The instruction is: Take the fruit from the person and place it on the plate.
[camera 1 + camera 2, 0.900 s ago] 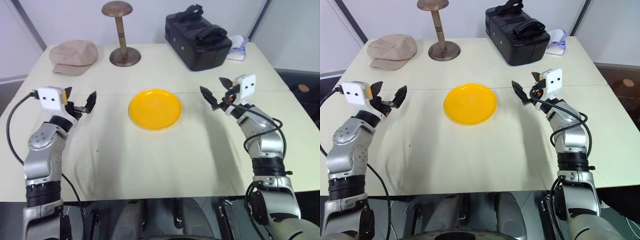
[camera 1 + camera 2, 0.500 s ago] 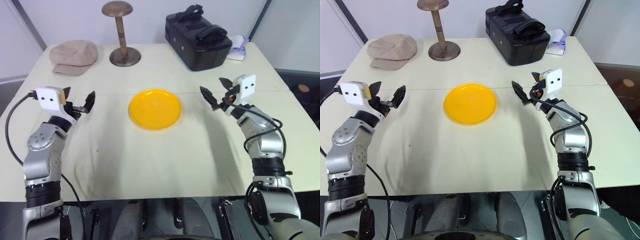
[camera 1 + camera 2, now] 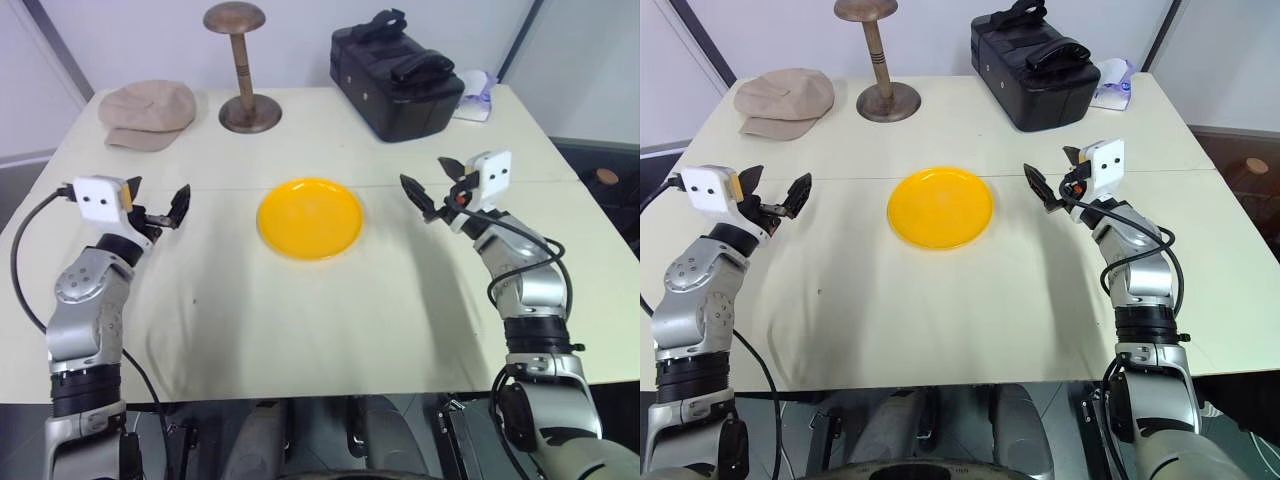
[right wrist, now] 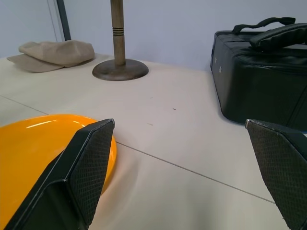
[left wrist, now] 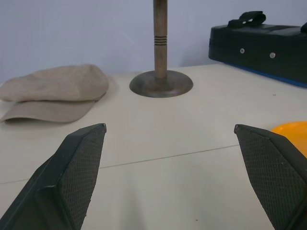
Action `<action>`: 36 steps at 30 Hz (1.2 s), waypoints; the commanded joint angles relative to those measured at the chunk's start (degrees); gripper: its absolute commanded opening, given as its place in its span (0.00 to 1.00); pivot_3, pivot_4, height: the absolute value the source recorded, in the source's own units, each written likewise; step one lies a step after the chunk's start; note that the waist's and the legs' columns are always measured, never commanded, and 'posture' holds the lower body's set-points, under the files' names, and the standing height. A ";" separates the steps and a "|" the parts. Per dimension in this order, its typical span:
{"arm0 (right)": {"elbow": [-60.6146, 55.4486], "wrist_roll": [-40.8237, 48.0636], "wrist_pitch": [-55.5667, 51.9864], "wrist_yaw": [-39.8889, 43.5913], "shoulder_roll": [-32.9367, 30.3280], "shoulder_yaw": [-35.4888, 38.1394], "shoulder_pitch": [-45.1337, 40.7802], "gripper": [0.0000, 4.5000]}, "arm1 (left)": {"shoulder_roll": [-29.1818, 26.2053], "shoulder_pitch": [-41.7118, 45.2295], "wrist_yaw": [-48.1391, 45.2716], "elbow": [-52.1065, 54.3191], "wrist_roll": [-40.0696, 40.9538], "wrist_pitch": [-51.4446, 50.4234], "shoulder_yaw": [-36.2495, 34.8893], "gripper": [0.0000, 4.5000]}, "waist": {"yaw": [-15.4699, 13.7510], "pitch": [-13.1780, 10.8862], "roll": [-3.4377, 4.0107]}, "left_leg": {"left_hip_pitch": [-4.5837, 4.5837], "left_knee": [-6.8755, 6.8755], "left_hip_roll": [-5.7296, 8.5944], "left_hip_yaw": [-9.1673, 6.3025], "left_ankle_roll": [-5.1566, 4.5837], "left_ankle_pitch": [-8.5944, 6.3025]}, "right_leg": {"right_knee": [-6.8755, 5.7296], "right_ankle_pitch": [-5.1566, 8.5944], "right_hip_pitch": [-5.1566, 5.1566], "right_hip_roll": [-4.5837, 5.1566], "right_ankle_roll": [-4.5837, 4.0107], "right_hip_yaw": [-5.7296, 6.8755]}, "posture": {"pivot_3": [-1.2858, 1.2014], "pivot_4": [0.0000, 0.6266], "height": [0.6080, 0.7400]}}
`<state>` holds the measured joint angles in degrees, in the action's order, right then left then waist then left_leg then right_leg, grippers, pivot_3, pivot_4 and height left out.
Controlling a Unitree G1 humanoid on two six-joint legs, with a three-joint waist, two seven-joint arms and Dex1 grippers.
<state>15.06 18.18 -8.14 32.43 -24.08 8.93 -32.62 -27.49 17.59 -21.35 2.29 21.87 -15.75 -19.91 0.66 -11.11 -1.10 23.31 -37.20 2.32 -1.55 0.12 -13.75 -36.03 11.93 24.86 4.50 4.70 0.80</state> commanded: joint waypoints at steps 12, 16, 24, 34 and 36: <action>-2.07 0.03 0.82 -0.52 -0.77 1.27 -0.05 1.00 | -1.03 0.20 -0.52 0.88 -0.12 1.10 -0.96 1.00 | 0.01 0.00 0.00 | 0.00 0.00 0.00 0.00 0.00 0.00 | 0.00 0.00 0.00 0.00 0.00 0.00 | 0.52 0.24 1.00; -2.14 0.03 0.84 -0.74 -0.81 1.31 -0.03 1.00 | -0.96 0.56 -0.75 0.47 -0.32 1.29 -0.68 1.00 | 0.01 0.00 0.00 | 0.00 0.00 0.00 0.00 0.00 0.00 | 0.00 0.00 0.00 0.00 0.00 0.00 | 0.52 0.24 1.00; -2.45 0.04 0.85 -0.88 -0.91 1.40 0.34 1.00 | -1.14 0.87 -1.38 -0.10 -0.41 1.51 -0.81 1.00 | 0.00 0.00 0.00 | 0.00 0.00 0.00 0.00 0.00 0.00 | 0.00 0.00 0.00 0.00 0.00 0.00 | 0.52 0.24 1.00; -2.29 -0.03 1.09 -0.91 -0.72 1.29 0.61 1.00 | -1.58 0.73 -1.64 -0.32 -0.49 1.74 -0.78 1.00 | 0.00 0.00 0.00 | 0.00 0.00 0.00 0.00 0.00 0.00 | 0.00 0.00 0.00 0.00 0.00 0.00 | 0.52 0.24 1.00; -2.22 -0.04 1.13 -0.88 -0.72 1.28 0.58 1.00 | -1.65 0.75 -1.70 -0.41 -0.50 1.76 -0.81 1.00 | 0.00 0.00 0.00 | 0.00 0.00 0.00 0.00 0.00 0.00 | 0.00 0.00 0.00 0.00 0.00 0.00 | 0.52 0.24 1.00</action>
<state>15.05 18.16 -8.13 31.74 -24.09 8.95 -31.90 -28.13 17.68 -23.02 0.98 21.68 -15.32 -19.89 0.66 -11.11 -1.10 23.31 -37.20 2.32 -1.55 0.12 -13.75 -36.03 11.93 24.86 4.50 4.70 0.80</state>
